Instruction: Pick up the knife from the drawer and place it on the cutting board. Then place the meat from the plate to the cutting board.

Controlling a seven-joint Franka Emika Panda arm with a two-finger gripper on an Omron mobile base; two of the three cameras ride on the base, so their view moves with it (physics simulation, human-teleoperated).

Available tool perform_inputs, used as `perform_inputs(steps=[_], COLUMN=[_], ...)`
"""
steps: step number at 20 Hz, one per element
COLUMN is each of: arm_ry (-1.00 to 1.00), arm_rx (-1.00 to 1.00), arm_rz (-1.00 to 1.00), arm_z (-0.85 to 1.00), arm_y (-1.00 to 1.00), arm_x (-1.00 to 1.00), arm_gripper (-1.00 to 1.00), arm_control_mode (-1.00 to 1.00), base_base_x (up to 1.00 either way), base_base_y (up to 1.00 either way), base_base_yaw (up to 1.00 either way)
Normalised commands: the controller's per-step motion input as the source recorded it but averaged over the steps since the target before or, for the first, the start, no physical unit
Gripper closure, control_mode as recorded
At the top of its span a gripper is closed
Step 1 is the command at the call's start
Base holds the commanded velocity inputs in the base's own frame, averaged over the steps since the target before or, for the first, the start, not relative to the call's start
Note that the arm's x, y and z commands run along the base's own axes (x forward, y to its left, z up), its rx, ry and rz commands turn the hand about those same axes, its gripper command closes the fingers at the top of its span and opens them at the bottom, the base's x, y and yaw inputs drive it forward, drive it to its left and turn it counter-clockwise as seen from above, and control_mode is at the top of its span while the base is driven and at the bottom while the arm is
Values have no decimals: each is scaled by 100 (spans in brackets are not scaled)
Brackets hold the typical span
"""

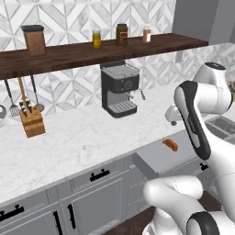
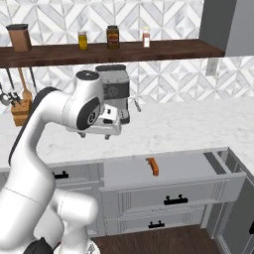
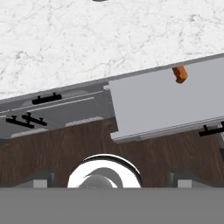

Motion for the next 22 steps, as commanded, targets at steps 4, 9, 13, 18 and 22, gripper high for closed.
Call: perform_inputs(steps=[4, 9, 13, 18, 22], arm_ry=[-1, 0, 0, 10, 15], arm_rx=[8, 28, 27, 1, -11], arm_rz=[3, 26, 27, 19, 6], arm_z=[-18, -46, -70, -91, -90], arm_y=[-43, -100, -100, -70, -35], arm_x=[1, 39, 61, 72, 68], arm_gripper=[-100, -100, -100, -100, -100], arm_control_mode=[-100, -100, -100, -100, -100], base_base_x=[0, 0, 0, 0, 0], base_base_y=[0, 0, 0, 0, 0], base_base_yaw=[0, 0, 0, 0, 0])
